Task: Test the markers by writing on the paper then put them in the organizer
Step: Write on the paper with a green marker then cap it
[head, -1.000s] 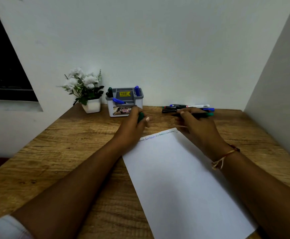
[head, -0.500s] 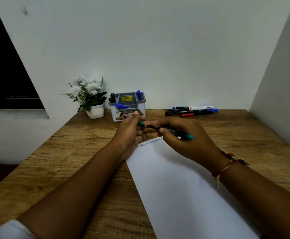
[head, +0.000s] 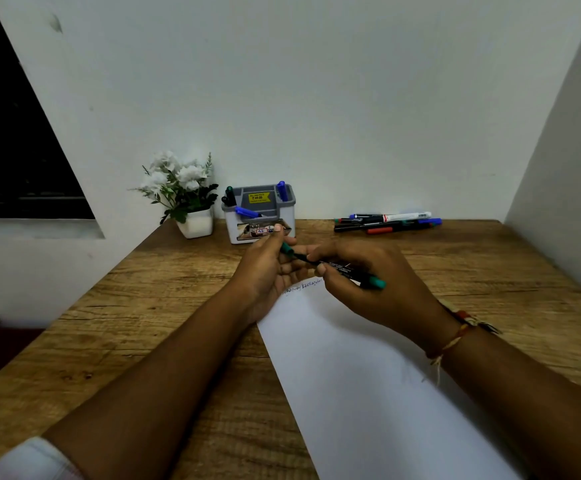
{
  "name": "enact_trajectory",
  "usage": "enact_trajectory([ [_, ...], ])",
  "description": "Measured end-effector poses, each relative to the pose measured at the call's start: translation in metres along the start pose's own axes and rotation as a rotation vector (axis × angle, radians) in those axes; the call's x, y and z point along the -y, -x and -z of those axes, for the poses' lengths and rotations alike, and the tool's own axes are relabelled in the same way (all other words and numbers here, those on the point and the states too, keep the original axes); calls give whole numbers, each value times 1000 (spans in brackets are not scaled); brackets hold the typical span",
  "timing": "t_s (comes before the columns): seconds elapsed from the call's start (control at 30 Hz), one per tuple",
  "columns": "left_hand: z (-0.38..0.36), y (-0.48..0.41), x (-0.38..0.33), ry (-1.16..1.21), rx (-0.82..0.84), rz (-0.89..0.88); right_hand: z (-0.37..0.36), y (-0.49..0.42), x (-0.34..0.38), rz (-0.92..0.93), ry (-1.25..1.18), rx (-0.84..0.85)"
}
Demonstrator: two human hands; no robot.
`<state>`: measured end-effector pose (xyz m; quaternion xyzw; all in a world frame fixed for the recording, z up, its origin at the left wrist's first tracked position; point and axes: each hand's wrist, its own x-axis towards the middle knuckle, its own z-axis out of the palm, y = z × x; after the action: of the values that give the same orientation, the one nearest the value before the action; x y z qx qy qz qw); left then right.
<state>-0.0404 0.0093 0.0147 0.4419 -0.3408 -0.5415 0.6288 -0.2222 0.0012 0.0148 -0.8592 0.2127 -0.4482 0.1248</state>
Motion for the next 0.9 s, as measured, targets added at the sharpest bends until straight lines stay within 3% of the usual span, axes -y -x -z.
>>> enact_trajectory([
  [0.13, 0, 0, 2, -48, 10, 11, -1, 0, -3, 15, 13, 15],
  [0.33, -1, 1, 3, -80, 29, 1, -2, 2, -4, -122, 0, 48],
  [0.7, -4, 4, 5, -151, 98, -14, -6, 1, -18, 0, 180, -14],
  [0.9, -3, 8, 4, -169, 103, -44, -11, -1, -19, -15, 112, -60],
])
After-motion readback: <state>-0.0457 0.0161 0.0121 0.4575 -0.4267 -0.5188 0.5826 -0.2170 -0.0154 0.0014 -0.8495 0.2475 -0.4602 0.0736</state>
